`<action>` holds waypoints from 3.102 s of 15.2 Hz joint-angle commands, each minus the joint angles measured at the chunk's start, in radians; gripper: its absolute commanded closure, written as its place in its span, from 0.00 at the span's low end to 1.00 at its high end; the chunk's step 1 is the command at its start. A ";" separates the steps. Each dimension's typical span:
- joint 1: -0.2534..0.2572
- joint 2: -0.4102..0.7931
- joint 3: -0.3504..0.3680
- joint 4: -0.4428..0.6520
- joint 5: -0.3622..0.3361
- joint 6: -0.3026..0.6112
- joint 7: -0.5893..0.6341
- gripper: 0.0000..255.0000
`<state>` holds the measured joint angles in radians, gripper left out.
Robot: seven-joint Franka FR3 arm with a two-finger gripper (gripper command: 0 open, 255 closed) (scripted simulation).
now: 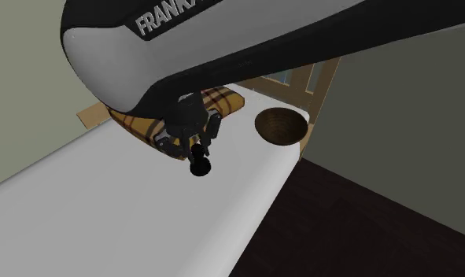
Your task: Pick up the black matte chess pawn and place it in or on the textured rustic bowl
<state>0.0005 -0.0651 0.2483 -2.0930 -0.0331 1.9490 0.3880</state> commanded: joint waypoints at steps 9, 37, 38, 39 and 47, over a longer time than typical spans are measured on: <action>-0.114 -0.029 -0.133 -0.021 -0.025 0.005 -0.237 1.00; -0.297 0.180 -0.327 0.079 -0.054 0.140 -0.593 1.00; -0.297 0.185 -0.327 0.072 -0.054 0.152 -0.592 1.00; -0.298 0.191 -0.327 0.065 -0.055 0.165 -0.591 1.00; -0.298 0.204 -0.327 0.052 -0.055 0.191 -0.590 1.00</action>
<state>-0.2975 0.1386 -0.0789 -2.0410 -0.0878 2.1393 -0.2018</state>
